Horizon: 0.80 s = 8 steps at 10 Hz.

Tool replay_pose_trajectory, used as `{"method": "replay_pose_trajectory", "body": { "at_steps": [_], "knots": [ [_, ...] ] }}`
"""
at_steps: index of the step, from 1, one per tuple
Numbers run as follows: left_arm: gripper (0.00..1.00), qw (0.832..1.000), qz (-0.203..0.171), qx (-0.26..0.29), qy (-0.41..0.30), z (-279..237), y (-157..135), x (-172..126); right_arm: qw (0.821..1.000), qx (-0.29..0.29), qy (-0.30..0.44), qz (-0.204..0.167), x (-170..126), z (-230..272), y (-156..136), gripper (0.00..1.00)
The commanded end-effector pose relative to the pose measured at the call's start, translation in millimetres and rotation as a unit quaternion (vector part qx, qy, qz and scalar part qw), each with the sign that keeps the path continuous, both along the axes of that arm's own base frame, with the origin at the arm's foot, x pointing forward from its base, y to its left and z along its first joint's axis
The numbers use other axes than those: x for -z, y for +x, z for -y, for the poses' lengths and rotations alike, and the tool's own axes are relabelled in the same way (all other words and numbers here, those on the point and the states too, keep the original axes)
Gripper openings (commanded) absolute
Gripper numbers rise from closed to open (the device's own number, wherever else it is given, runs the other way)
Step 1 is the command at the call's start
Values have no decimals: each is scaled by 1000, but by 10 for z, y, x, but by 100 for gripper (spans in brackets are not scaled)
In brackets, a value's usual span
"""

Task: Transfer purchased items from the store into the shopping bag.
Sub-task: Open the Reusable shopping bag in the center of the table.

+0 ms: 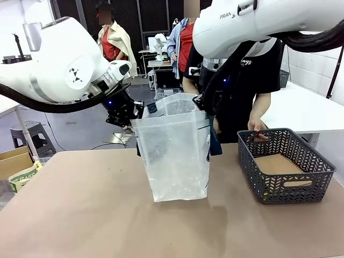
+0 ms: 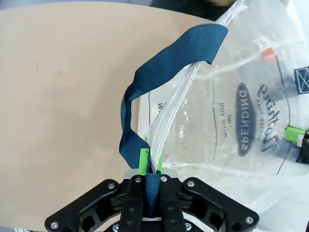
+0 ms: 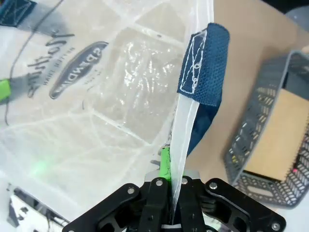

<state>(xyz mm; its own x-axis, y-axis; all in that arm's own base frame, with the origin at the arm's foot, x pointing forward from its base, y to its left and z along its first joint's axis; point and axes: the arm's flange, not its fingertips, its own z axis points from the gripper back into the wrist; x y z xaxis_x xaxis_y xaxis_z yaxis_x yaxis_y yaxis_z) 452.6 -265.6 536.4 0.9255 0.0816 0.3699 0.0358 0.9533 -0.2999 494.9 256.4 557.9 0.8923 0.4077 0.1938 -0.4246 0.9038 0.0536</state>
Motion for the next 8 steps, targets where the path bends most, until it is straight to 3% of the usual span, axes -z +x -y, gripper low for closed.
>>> {"method": "replay_pose_trajectory", "body": {
  "at_steps": [1, 6, 8],
  "knots": [
    [0, 999, -2, -14, 35, -5, -122, 30, 999, -30, 6, 25, 99, 103, -65, 0],
    [0, 997, 30, -1, 67, -172, -87, 70, 998, -46, 17, 32, 187, 221, -184, 0],
    [0, 995, 38, 52, 71, -235, -37, 76, 998, -53, 26, 32, 190, 260, -211, 0]
  ]
}}
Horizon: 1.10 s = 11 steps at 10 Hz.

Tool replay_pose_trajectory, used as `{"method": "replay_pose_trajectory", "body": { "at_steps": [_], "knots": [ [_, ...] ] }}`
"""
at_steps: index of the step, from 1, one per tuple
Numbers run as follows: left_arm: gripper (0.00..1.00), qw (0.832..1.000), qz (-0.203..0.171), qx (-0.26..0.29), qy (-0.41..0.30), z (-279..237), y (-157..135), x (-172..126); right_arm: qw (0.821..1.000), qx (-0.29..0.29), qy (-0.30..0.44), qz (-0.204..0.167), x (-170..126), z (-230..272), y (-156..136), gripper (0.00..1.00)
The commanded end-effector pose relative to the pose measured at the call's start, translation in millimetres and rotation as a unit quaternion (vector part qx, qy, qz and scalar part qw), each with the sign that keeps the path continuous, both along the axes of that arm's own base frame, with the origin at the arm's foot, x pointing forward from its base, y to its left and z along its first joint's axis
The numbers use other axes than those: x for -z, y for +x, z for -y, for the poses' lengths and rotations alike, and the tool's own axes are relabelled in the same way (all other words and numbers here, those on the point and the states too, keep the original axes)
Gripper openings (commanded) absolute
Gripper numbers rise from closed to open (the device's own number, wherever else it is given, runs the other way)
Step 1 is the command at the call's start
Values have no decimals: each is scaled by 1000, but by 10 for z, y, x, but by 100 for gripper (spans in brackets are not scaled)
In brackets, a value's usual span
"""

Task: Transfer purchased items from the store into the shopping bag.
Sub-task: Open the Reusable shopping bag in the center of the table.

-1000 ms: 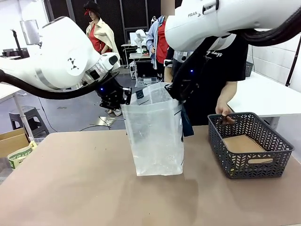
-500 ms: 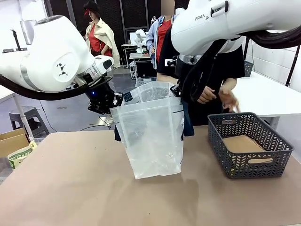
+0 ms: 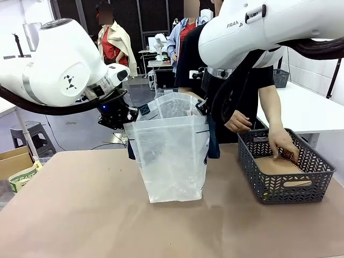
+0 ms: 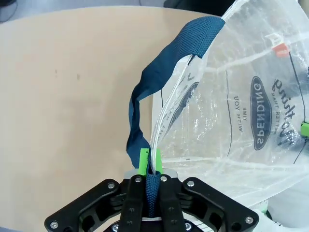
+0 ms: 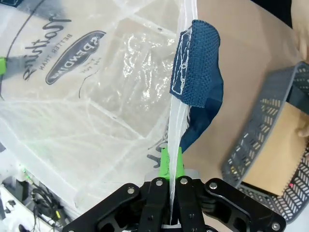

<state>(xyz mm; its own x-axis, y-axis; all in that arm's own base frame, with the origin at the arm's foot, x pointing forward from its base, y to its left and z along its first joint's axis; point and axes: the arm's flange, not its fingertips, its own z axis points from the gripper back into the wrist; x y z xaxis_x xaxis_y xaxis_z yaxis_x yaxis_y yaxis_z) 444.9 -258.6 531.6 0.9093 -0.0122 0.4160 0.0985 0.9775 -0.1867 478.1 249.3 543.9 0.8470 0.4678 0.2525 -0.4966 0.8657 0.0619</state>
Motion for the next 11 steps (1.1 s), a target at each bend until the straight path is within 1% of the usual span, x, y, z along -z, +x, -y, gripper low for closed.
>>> {"method": "replay_pose_trajectory", "body": {
  "at_steps": [1, 2, 3, 5, 7, 8, 9, 11],
  "knots": [
    [0, 998, -3, 64, 18, -179, 94, 31, 1000, -26, 13, 6, 36, 181, -49, 0],
    [0, 996, -19, 84, 21, -185, 139, 17, 999, -30, 19, -3, 30, 193, -37, 0],
    [0, 994, -26, 104, 27, -196, 180, -6, 999, -40, 19, -5, 39, 223, -6, 0],
    [0, 990, -23, 138, 28, -205, 197, -26, 999, -47, 16, -9, 54, 247, 41, 0],
    [0, 988, -18, 150, 20, -244, 198, -17, 999, -43, 18, -8, 84, 280, 39, 0],
    [0, 986, -24, 162, 29, -220, 234, 33, 999, -41, 20, -4, 84, 272, 31, 0],
    [0, 991, -13, 136, 17, -19, 162, -31, 999, -32, 17, -6, 34, 77, 35, 0],
    [0, 991, -13, 136, 17, -19, 162, -31, 999, -32, 17, -6, 34, 77, 35, 0]
  ]
}}
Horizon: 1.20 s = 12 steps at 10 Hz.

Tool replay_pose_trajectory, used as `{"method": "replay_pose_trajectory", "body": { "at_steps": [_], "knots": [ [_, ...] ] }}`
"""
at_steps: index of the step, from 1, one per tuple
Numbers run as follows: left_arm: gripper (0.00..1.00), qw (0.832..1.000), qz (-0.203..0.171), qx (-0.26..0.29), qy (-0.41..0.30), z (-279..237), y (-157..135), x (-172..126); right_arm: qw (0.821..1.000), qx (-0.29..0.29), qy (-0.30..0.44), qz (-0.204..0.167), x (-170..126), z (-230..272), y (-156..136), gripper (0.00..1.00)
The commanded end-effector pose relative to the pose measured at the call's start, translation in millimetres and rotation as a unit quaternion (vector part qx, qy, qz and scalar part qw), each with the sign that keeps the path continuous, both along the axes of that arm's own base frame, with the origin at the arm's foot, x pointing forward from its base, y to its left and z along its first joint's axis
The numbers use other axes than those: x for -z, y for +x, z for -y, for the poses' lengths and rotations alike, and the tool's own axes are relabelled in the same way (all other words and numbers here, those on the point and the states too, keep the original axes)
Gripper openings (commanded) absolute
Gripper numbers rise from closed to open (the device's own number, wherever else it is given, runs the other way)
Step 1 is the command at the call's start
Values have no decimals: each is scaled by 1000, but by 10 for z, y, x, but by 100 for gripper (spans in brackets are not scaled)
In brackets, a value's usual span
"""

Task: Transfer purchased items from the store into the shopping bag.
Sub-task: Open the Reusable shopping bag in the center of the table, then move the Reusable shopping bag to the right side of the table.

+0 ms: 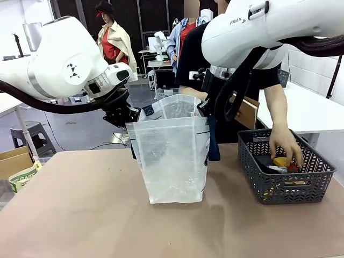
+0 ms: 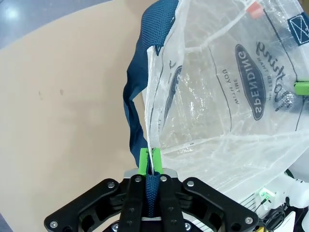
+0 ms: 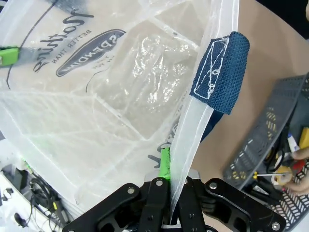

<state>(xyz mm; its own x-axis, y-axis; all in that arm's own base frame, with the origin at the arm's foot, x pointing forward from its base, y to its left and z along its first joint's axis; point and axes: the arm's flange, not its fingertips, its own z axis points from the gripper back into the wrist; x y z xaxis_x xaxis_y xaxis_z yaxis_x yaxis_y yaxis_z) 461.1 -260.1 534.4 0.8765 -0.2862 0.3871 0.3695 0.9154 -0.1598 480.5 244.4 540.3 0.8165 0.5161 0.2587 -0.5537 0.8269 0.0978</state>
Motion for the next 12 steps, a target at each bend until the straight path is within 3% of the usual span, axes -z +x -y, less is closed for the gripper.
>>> {"method": "replay_pose_trajectory", "body": {
  "at_steps": [1, 12],
  "knots": [
    [0, 1000, 0, -9, -1, -33, 1, -4, 1000, 2, 0, 0, -2, 28, 11, 0],
    [0, 1000, 0, -9, -1, -33, 1, -4, 1000, 2, 0, 0, -2, 28, 11, 0]
  ]
}}
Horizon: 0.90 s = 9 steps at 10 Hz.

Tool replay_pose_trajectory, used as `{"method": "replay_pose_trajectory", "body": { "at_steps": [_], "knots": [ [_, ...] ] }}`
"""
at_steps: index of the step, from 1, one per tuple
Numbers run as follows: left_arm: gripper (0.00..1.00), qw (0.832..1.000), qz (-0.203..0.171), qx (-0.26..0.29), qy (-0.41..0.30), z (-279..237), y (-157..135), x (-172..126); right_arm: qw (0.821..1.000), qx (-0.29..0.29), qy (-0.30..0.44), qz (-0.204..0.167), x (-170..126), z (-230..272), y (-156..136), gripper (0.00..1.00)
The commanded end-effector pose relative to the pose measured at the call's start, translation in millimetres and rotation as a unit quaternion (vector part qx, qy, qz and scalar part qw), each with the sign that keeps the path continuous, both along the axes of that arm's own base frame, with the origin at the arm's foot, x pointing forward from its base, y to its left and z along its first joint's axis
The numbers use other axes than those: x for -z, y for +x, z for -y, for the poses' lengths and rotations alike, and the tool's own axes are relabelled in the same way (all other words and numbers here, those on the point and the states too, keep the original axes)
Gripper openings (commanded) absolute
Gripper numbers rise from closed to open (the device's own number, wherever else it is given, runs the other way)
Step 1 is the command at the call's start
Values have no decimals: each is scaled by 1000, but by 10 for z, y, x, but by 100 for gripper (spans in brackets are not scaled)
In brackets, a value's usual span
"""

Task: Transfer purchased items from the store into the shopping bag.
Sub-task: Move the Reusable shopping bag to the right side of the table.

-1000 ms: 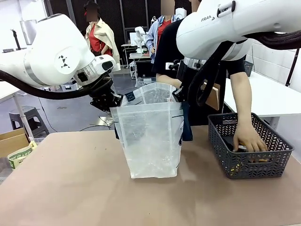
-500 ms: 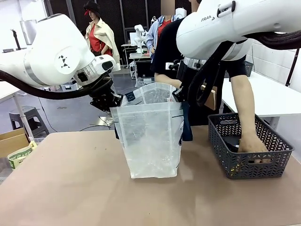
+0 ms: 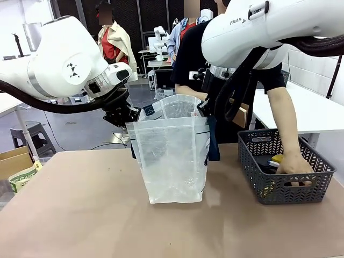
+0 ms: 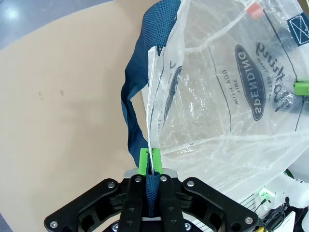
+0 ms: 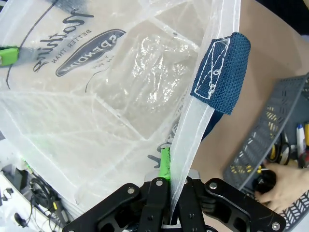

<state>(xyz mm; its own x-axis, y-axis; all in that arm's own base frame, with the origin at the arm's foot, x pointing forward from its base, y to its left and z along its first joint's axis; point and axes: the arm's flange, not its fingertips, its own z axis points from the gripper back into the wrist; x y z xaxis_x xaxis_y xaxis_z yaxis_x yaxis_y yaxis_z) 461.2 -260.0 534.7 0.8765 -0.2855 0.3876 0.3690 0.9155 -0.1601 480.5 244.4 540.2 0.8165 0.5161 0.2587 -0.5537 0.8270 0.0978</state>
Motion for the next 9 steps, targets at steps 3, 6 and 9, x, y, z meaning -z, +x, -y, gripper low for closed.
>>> {"method": "replay_pose_trajectory", "body": {
  "at_steps": [3, 6, 9],
  "knots": [
    [0, 1000, 0, -8, 0, -33, -1, 0, 1000, 2, 0, 0, -2, 27, 11, 0],
    [0, 1000, 0, -8, 0, -33, -1, 0, 1000, 2, 0, 0, -2, 27, 11, 0],
    [0, 1000, 0, -8, 0, -33, -1, 0, 1000, 2, 0, 0, -2, 27, 11, 0]
  ]
}}
